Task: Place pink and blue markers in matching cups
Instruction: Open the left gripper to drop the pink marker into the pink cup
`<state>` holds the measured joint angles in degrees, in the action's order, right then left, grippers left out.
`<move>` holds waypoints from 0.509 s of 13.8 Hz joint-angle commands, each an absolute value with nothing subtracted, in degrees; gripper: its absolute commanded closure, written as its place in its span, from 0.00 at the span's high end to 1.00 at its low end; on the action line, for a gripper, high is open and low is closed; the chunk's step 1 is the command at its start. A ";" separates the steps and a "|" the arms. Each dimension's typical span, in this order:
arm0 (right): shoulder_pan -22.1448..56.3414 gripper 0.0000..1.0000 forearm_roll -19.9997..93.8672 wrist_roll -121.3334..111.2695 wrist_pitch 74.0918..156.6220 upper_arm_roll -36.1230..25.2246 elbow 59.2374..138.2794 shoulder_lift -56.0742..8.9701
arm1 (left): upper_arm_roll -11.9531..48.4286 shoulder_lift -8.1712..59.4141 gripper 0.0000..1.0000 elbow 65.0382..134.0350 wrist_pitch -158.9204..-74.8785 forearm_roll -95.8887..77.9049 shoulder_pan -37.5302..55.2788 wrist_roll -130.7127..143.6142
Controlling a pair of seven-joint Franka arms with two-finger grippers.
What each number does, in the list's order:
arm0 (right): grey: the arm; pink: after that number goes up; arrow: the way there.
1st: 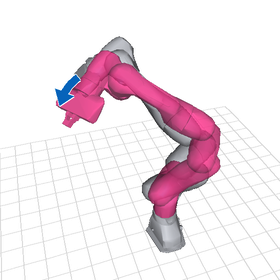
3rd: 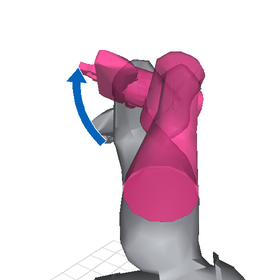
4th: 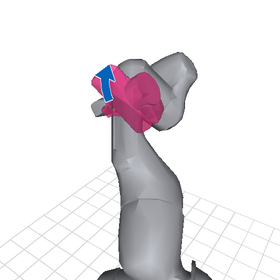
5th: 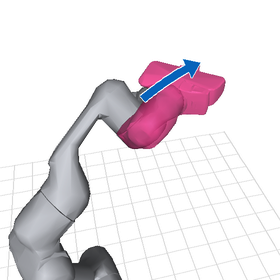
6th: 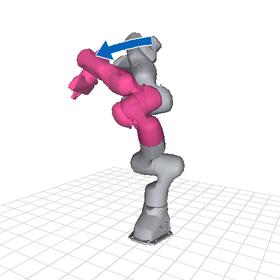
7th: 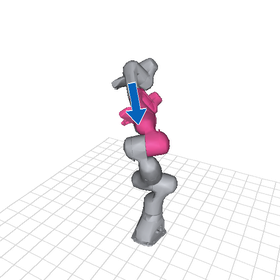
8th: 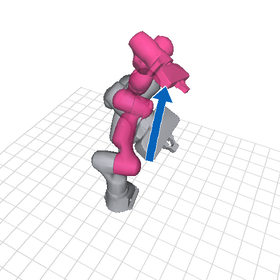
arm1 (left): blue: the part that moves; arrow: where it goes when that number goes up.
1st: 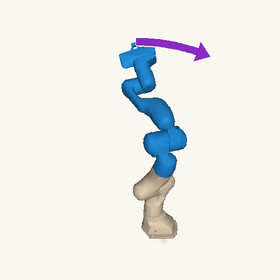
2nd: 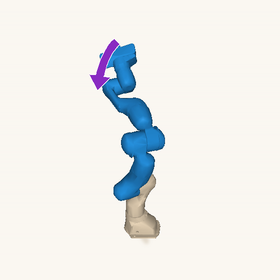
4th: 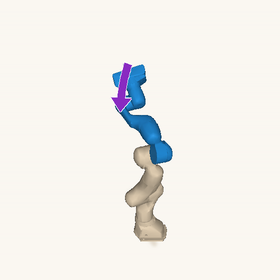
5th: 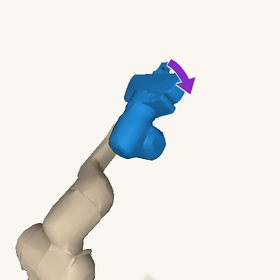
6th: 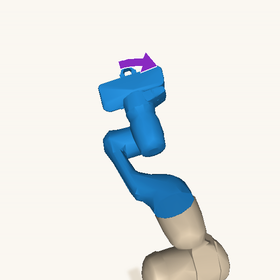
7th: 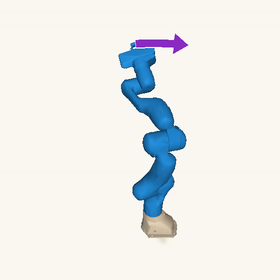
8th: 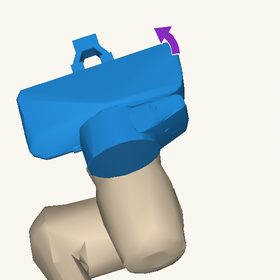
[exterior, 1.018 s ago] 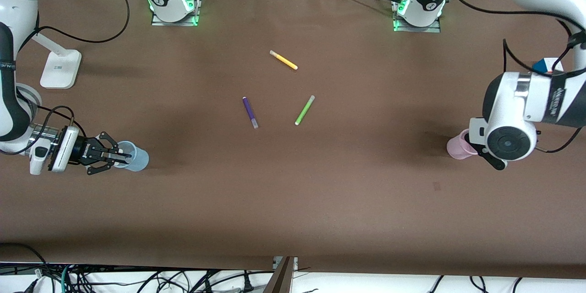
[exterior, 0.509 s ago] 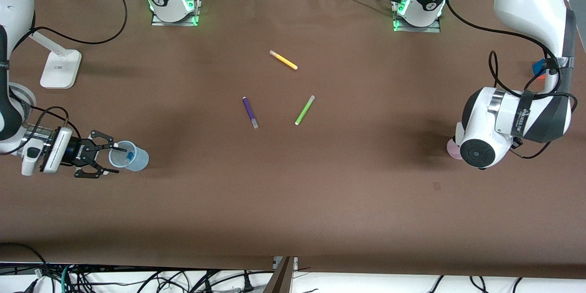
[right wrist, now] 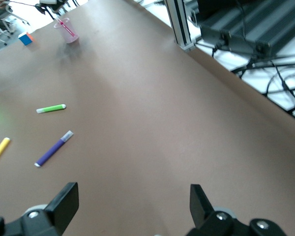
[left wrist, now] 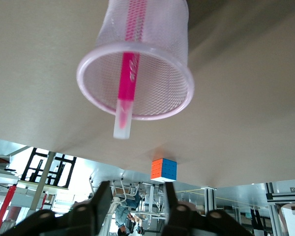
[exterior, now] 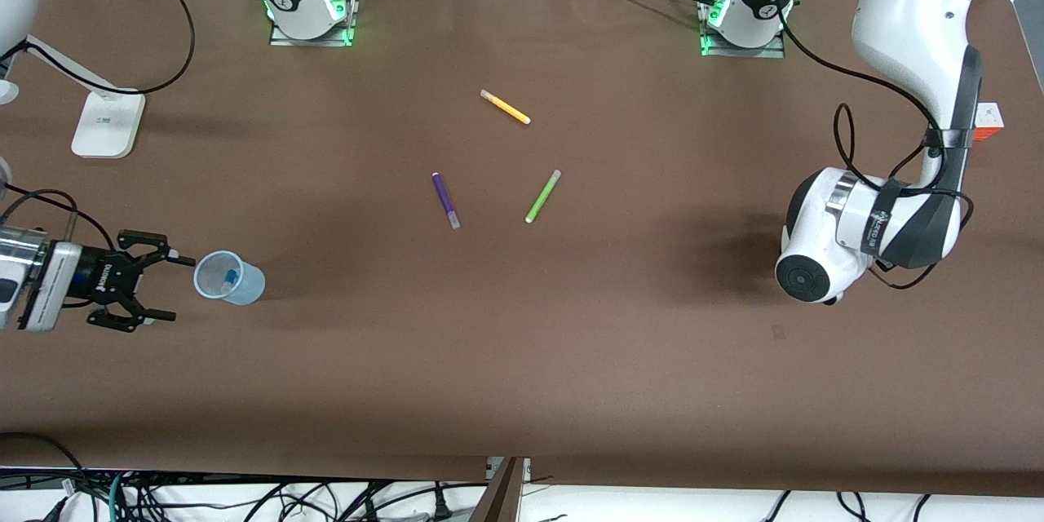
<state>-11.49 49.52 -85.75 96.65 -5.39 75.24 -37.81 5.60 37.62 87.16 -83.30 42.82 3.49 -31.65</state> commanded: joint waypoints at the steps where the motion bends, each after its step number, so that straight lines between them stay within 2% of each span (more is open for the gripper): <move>1: -10.03 1.00 43.09 -72.91 93.26 -4.92 71.20 -36.22 | 6.67 31.49 1.00 86.67 -82.79 42.82 3.78 -32.26; 3: -7.92 1.00 35.55 -61.58 93.16 -4.84 71.19 -32.53 | 8.08 28.49 1.00 80.20 -83.23 32.50 3.43 -30.94; 5: -7.91 1.00 27.64 -52.16 92.99 -1.52 71.54 -28.94 | 8.17 27.17 1.00 73.07 -83.23 22.29 3.17 -27.36; 7: -7.91 1.00 20.60 -43.20 92.03 0.69 73.20 -25.42 | 7.91 24.27 1.00 71.90 -83.32 13.32 2.90 -18.95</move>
<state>-7.57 25.97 -50.45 93.32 -1.21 70.87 -29.29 7.93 25.51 73.81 -83.37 19.92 3.58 -25.12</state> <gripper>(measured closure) 0.000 0.000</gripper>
